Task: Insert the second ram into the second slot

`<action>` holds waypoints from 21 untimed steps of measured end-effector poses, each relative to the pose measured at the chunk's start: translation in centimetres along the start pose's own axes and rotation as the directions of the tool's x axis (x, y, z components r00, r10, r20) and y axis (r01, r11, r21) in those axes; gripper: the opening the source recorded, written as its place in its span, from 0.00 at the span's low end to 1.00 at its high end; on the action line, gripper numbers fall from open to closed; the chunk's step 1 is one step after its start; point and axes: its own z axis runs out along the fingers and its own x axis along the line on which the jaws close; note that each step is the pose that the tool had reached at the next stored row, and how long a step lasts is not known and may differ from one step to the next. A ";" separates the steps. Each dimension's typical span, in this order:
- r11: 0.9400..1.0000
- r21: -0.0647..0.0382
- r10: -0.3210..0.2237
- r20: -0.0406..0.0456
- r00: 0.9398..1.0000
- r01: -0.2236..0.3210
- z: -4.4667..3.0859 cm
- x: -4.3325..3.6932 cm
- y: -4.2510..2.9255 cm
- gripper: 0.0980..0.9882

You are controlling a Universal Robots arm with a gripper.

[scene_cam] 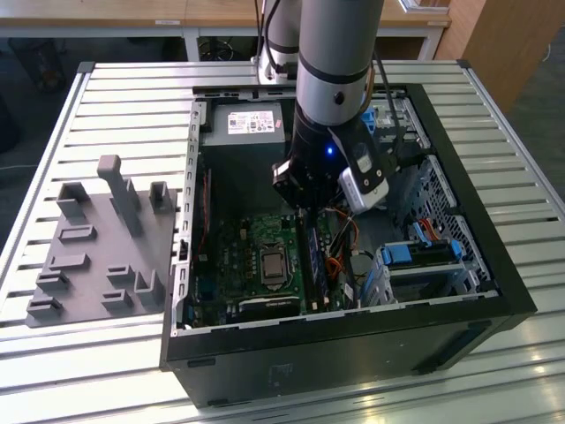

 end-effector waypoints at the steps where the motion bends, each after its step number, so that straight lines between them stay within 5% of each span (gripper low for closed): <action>1: 1.000 0.000 0.000 0.000 1.000 0.000 0.05 0.00 0.00 0.04; 21: 1.000 0.000 -0.020 0.000 1.000 0.020 0.47 0.01 -0.01 0.04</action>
